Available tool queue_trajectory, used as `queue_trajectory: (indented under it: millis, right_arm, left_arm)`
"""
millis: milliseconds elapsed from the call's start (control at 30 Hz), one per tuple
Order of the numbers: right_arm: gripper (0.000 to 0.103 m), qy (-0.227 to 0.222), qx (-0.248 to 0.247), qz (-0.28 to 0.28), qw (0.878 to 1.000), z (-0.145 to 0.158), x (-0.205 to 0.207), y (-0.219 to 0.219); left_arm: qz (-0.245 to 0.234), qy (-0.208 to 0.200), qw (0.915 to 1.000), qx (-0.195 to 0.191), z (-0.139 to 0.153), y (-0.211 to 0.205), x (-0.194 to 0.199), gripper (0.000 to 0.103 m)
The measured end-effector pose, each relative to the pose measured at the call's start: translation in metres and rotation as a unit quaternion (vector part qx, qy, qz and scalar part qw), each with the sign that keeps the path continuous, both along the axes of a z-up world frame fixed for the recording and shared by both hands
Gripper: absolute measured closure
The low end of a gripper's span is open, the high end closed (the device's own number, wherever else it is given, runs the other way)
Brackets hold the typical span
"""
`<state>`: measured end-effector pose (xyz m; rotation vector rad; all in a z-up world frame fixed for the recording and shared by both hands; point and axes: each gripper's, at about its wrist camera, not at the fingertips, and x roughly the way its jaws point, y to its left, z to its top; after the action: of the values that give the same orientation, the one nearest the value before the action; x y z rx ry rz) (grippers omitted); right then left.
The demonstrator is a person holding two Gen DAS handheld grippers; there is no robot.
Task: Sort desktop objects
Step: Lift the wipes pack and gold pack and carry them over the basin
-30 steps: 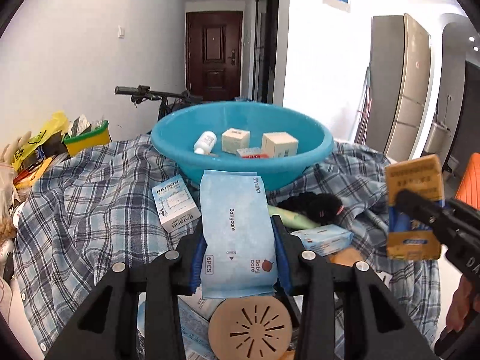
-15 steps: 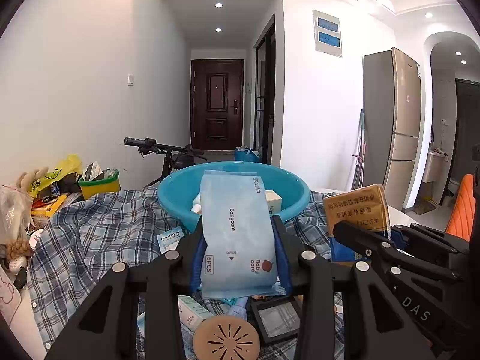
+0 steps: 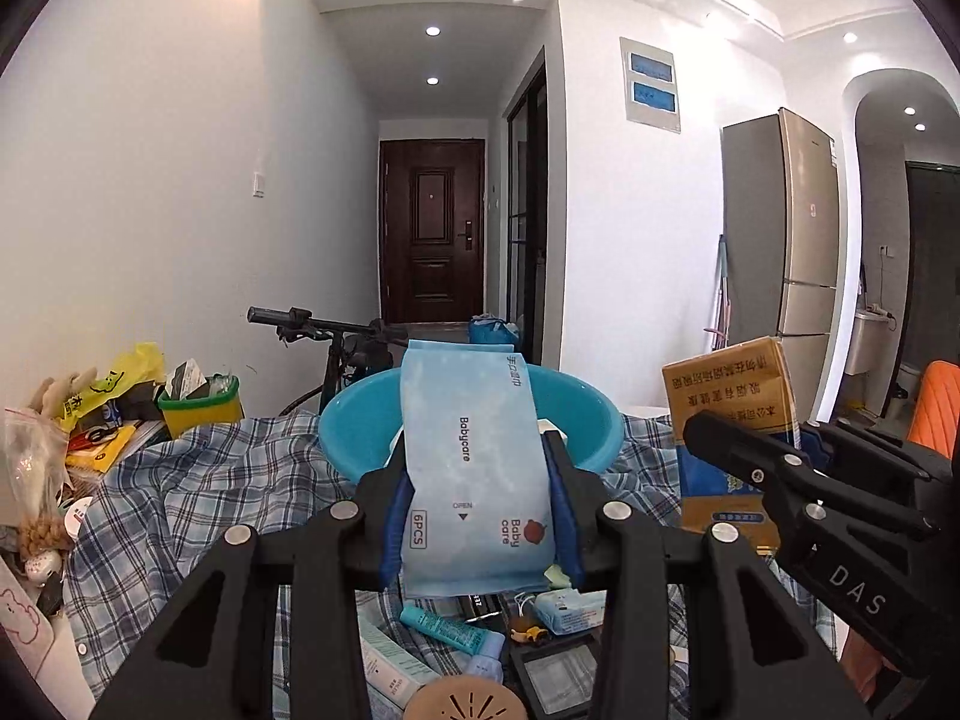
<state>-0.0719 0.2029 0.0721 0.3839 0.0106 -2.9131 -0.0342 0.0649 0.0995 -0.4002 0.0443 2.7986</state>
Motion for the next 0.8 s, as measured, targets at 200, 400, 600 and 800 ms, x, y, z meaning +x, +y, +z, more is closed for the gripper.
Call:
queue_trajectory:
  millis: [200,400,600,800]
  right_arm:
    - [0.086,0.026,0.009,-0.008,1.000,0.024,-0.027,-0.004]
    - [0.086,0.040,0.010,-0.027,0.999,0.039,-0.064,-0.006]
    - [0.086,0.043,0.009,-0.051,0.998,0.048,-0.098,0.004]
    - [0.086,0.038,-0.036,-0.047,0.997,0.057,-0.141,0.016]
  left_arm:
    - [0.005,0.023,0.9989,0.041,0.030,-0.007,-0.036,0.061]
    - [0.000,0.044,0.9985,0.031,0.048,0.005,-0.080,0.061]
    - [0.010,0.038,0.9981,0.048,0.052,0.010,-0.131,0.061]
    - [0.011,0.032,0.9969,0.071,0.062,0.020,-0.191,0.061]
